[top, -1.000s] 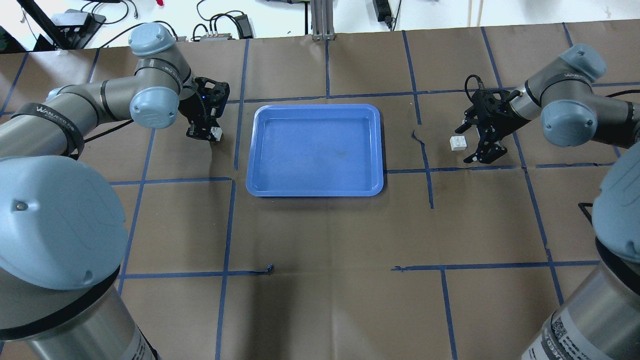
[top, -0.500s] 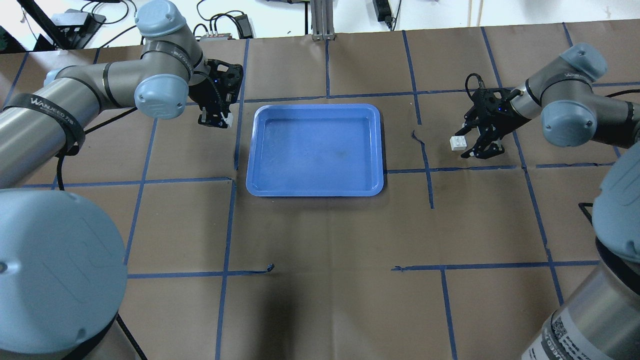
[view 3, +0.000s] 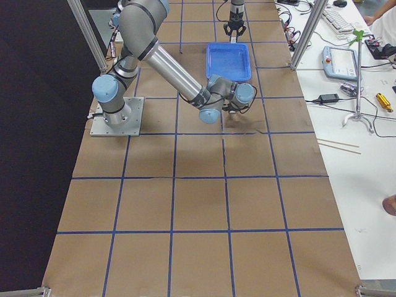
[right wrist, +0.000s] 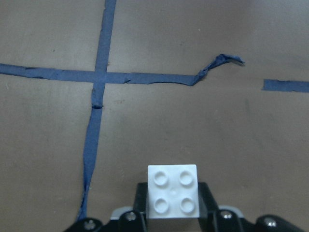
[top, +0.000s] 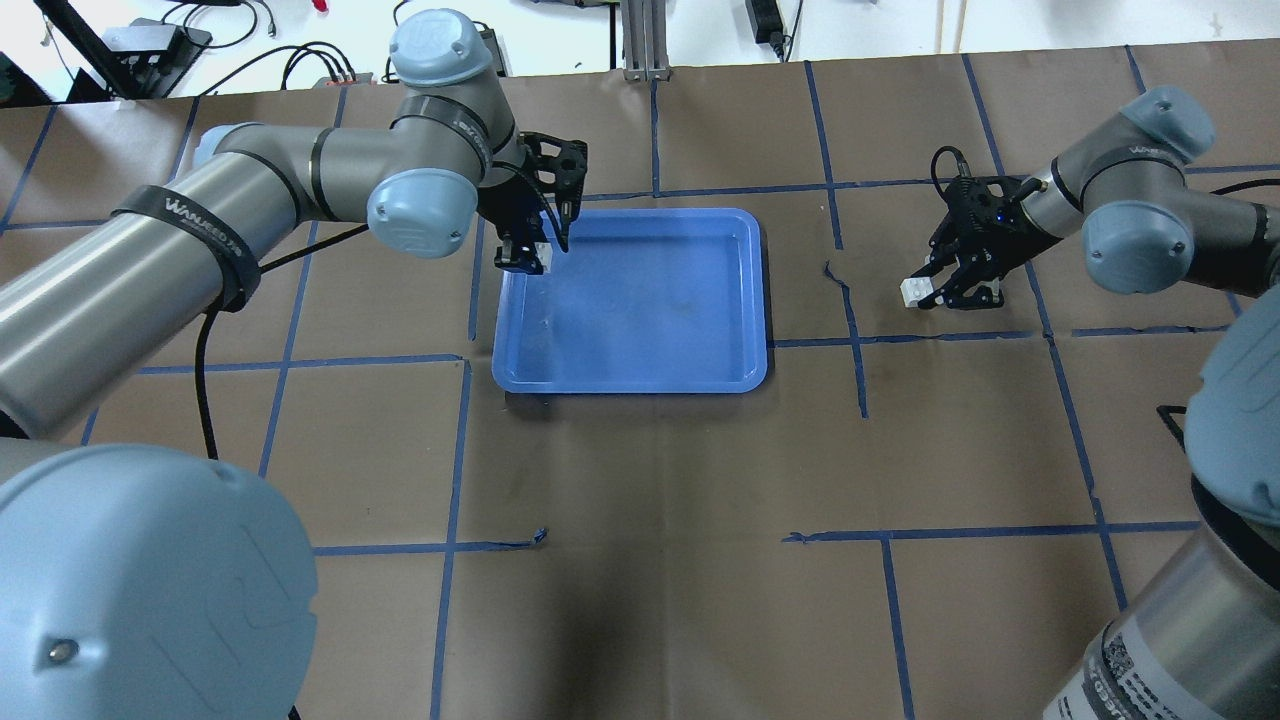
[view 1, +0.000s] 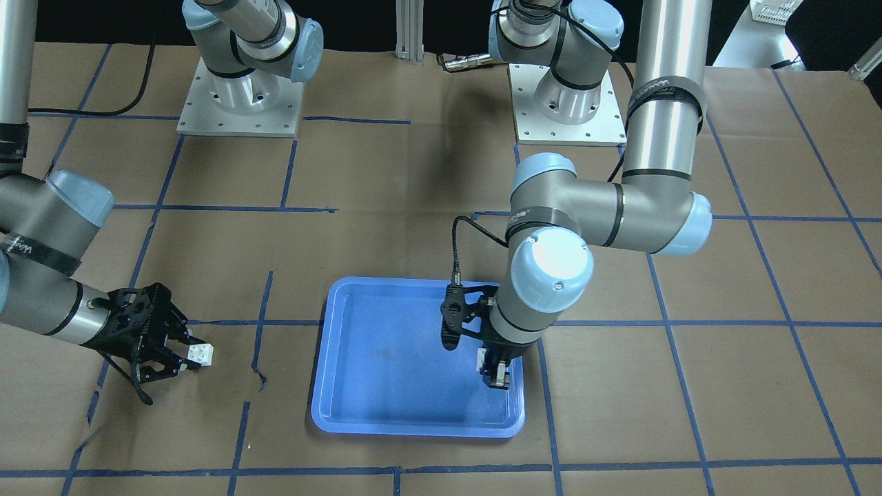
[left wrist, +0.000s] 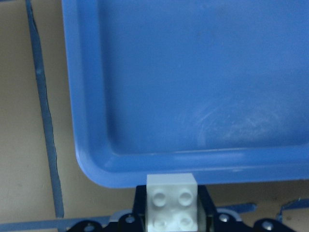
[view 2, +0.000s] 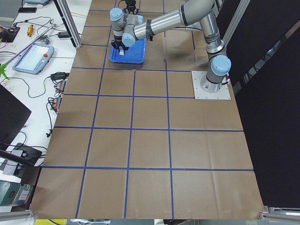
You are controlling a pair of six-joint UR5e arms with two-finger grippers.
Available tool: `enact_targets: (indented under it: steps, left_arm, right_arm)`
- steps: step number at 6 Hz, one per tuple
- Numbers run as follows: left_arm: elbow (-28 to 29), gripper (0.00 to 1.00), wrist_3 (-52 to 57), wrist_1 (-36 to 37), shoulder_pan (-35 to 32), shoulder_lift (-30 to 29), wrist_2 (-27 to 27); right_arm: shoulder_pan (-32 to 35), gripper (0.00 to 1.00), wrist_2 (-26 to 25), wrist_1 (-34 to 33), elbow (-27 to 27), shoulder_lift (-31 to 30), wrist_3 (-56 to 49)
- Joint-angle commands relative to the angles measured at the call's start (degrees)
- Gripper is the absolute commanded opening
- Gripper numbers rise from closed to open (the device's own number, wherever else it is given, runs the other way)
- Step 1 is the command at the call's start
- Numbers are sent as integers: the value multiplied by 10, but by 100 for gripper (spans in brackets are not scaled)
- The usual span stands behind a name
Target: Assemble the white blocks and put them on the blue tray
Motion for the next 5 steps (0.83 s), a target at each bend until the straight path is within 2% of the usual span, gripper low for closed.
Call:
enact_targets:
  steps: [1,2,3,4,5]
  left_arm:
    - [-3,3,-32,19,-34,-24,-2]
    - [-4,5,-35,30,-39,-41,-20]
    - [-3,5,-35,32,-51,-39,-20]
    - [-4,6,-41,48,-53,-42,-22]
    - [-13,7,-44,75,-53,-43,-22]
  right_arm:
    - [0,25,-2,5,-23,-4,4]
    - [0,24,-3,17,-54,-5,4]
    - [0,22,-2,58,-75,-19,4]
    - [0,22,-1,110,-90,-47,8]
    - [1,22,18,122,-91,-62,37]
